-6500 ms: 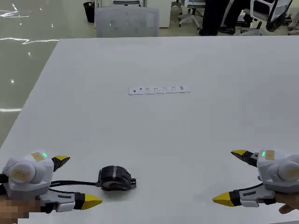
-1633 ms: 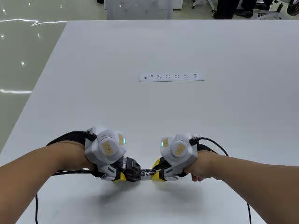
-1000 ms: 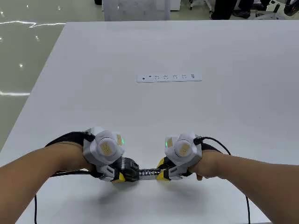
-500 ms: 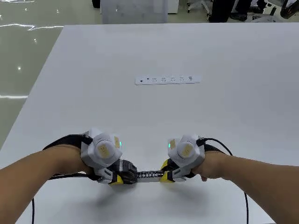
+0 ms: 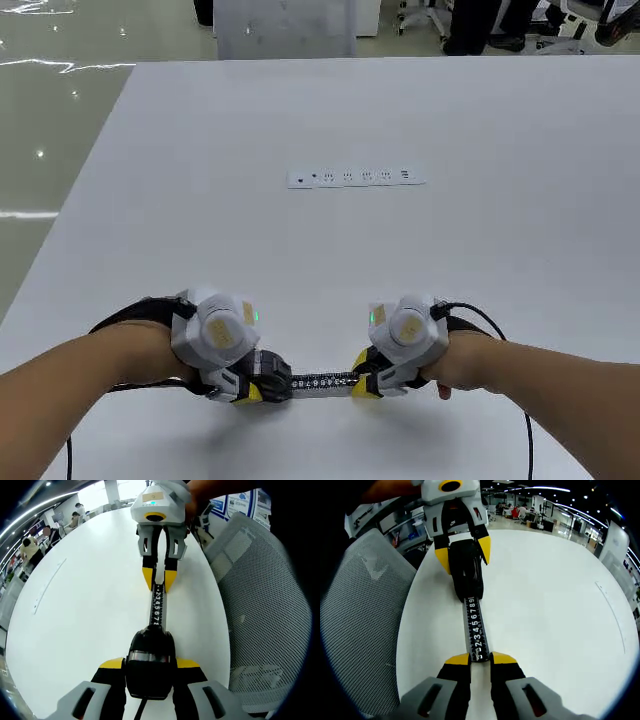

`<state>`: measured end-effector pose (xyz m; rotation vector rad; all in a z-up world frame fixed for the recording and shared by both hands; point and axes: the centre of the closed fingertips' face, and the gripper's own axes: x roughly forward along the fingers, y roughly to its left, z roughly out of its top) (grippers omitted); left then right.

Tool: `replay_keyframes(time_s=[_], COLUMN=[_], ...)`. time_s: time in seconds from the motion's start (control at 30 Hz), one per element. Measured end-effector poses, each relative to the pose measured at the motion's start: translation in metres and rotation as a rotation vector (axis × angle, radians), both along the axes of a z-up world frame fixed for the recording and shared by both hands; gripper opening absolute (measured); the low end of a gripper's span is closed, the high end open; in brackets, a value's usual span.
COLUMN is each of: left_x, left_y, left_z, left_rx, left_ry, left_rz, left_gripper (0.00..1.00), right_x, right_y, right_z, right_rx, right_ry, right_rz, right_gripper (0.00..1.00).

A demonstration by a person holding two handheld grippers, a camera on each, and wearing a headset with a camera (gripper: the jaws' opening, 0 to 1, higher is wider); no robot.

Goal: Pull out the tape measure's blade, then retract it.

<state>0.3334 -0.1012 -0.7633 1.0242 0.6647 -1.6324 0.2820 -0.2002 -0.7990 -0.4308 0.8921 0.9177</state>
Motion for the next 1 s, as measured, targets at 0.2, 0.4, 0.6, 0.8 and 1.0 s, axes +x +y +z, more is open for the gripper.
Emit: replay_keyframes(time_s=[0.2, 0.4, 0.6, 0.8, 1.0], left_x=[0.0, 0.0, 0.0, 0.0, 0.0], left_y=[0.0, 0.0, 0.0, 0.0, 0.0], left_z=[0.0, 0.0, 0.0, 0.0, 0.0], left_rx=[-0.002, -0.003, -0.005, -0.006, -0.006], left_ry=[0.004, 0.007, 0.009, 0.007, 0.008], left_rz=[0.006, 0.012, 0.013, 0.017, 0.02], left_gripper=[0.33, 0.33, 0.33, 0.33, 0.33], right_x=[-0.001, -0.003, -0.004, -0.006, -0.007], right_y=[-0.004, -0.009, -0.012, -0.015, -0.018], right_z=[0.0, 0.0, 0.0, 0.0, 0.001], right_rx=[0.001, 0.0, -0.003, -0.004, -0.005], right_ry=[0.004, 0.006, 0.003, 0.008, 0.011], right_rz=[-0.007, -0.013, -0.012, -0.016, -0.022], right_gripper=[0.12, 0.12, 0.12, 0.12, 0.12])
